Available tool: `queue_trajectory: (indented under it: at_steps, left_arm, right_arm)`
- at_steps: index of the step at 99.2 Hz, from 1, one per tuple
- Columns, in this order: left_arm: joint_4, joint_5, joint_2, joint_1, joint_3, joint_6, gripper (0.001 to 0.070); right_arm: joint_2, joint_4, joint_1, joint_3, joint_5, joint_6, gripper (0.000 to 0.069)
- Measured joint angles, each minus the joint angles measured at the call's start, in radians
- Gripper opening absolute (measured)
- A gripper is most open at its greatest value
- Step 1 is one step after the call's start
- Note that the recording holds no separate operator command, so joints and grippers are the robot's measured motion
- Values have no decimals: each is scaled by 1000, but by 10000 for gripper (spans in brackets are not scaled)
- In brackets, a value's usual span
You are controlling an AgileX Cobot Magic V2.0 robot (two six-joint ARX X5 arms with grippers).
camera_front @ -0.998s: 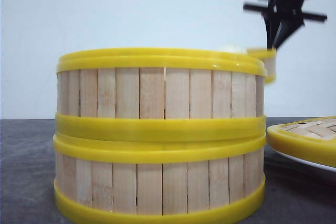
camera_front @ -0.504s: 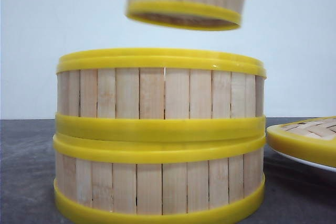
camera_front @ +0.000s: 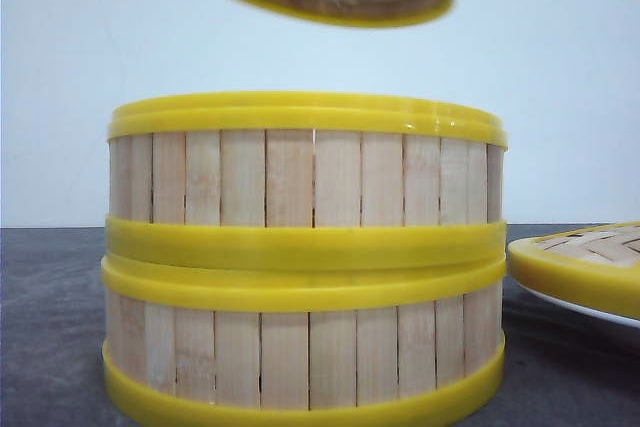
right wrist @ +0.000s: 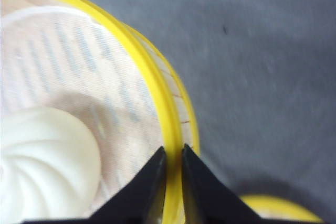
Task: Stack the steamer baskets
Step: 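Lift the basket with the right gripper above the stack, then lower the basket with the right gripper onto the two-basket stack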
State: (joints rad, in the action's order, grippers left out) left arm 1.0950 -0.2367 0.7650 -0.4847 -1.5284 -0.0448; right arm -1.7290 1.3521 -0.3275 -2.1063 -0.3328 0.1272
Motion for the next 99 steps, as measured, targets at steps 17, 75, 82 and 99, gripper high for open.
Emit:
queue_trajectory:
  at_steps: [17,75,82,99]
  left_arm:
    - [-4,0,0,0,0,0,384]
    - [25,0,-1,-1,0,0,384]
    - [24,0,-2,-1,0,0,384]
    - [24,0,-6,-1,0,0,384]
  right_arm:
    - [80,0,-54,187,30,-24,24]
    - [72,1,-195,319,94,-42,24]
    - [71,1,-192,338,106,-42,24]
    - [71,1,-191,346,122,-45,24]
